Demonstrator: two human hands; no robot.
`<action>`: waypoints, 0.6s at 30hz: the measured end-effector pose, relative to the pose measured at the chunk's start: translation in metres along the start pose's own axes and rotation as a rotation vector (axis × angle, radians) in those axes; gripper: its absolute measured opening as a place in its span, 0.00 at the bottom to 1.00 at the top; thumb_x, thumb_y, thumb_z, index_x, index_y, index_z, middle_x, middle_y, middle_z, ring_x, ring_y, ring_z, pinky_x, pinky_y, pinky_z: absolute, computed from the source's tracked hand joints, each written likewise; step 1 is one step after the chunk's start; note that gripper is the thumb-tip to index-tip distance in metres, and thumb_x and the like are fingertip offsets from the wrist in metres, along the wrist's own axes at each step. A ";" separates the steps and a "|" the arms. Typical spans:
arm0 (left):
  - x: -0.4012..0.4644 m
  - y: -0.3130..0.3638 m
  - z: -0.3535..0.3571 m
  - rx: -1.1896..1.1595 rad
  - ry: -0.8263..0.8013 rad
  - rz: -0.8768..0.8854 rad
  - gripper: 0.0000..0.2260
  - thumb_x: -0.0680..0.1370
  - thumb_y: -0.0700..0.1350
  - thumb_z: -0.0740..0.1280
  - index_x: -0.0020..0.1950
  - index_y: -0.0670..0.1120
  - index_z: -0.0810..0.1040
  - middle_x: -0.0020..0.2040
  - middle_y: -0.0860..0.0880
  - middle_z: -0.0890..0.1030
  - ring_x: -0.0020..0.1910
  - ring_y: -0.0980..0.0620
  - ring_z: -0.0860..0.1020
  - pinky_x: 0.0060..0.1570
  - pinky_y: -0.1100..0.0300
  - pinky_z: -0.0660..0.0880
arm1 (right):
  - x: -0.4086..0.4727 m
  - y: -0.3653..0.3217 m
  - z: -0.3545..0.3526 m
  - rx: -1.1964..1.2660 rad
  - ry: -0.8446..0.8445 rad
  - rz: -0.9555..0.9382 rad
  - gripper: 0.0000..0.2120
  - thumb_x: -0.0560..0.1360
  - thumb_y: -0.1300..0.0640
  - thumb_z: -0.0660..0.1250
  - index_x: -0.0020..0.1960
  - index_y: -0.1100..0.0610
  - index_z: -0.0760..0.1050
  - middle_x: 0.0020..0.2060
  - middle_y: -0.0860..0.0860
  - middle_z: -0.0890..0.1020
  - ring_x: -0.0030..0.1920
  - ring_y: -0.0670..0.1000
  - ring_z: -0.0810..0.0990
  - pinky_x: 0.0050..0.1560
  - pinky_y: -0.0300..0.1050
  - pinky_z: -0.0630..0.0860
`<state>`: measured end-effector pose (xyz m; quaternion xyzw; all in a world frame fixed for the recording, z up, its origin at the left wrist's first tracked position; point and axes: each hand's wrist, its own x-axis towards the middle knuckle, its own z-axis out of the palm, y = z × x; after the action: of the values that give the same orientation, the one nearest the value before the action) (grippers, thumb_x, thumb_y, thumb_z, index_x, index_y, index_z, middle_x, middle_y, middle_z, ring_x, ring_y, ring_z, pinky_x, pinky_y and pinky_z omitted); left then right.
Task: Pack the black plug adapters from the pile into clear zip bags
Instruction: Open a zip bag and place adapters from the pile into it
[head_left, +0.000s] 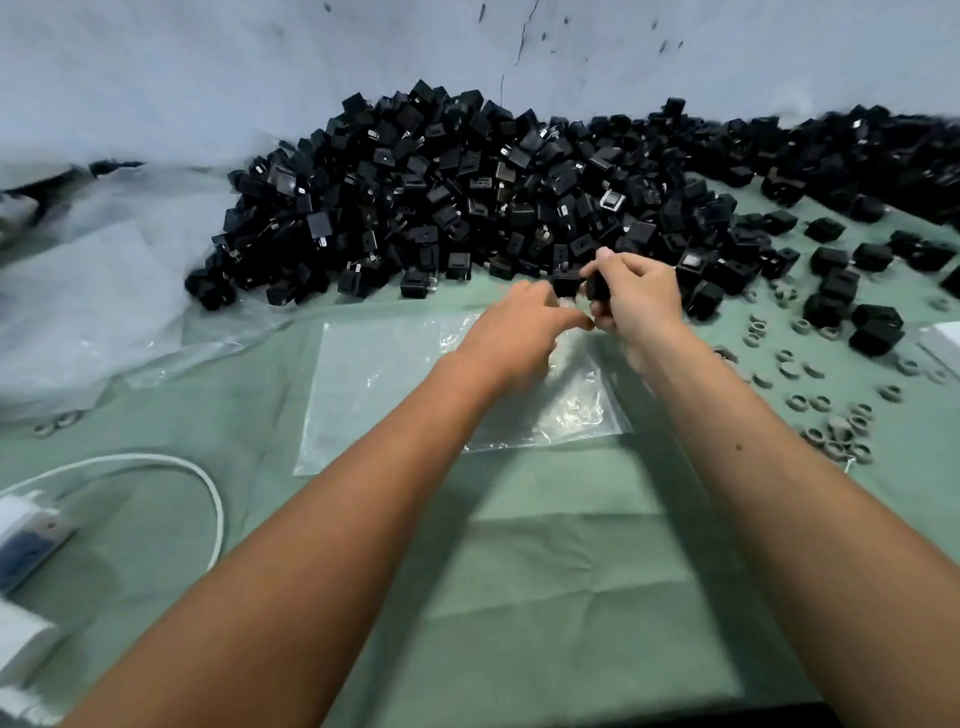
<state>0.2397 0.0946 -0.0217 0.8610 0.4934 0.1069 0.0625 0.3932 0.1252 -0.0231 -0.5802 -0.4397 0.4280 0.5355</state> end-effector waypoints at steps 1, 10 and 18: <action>0.003 0.003 0.002 0.008 -0.035 0.035 0.27 0.78 0.36 0.65 0.73 0.58 0.74 0.60 0.46 0.71 0.62 0.46 0.68 0.53 0.52 0.71 | -0.001 0.001 -0.007 -0.003 0.003 0.016 0.15 0.83 0.52 0.65 0.43 0.57 0.83 0.35 0.53 0.80 0.26 0.46 0.72 0.25 0.36 0.69; 0.008 0.004 0.006 0.028 0.130 0.139 0.12 0.77 0.36 0.72 0.56 0.50 0.84 0.58 0.47 0.74 0.56 0.46 0.73 0.53 0.50 0.75 | -0.008 -0.002 -0.037 0.190 -0.200 0.127 0.11 0.80 0.63 0.70 0.61 0.67 0.80 0.48 0.58 0.82 0.37 0.48 0.77 0.36 0.38 0.75; -0.010 -0.006 0.006 -0.091 0.267 -0.011 0.05 0.75 0.33 0.72 0.47 0.42 0.84 0.50 0.45 0.78 0.46 0.47 0.76 0.44 0.56 0.72 | -0.019 -0.008 -0.029 0.228 -0.466 0.303 0.06 0.85 0.61 0.63 0.57 0.65 0.72 0.46 0.66 0.85 0.45 0.65 0.87 0.42 0.52 0.86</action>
<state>0.2313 0.0894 -0.0303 0.8328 0.4964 0.2424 0.0361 0.4158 0.0998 -0.0128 -0.4615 -0.4084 0.6712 0.4120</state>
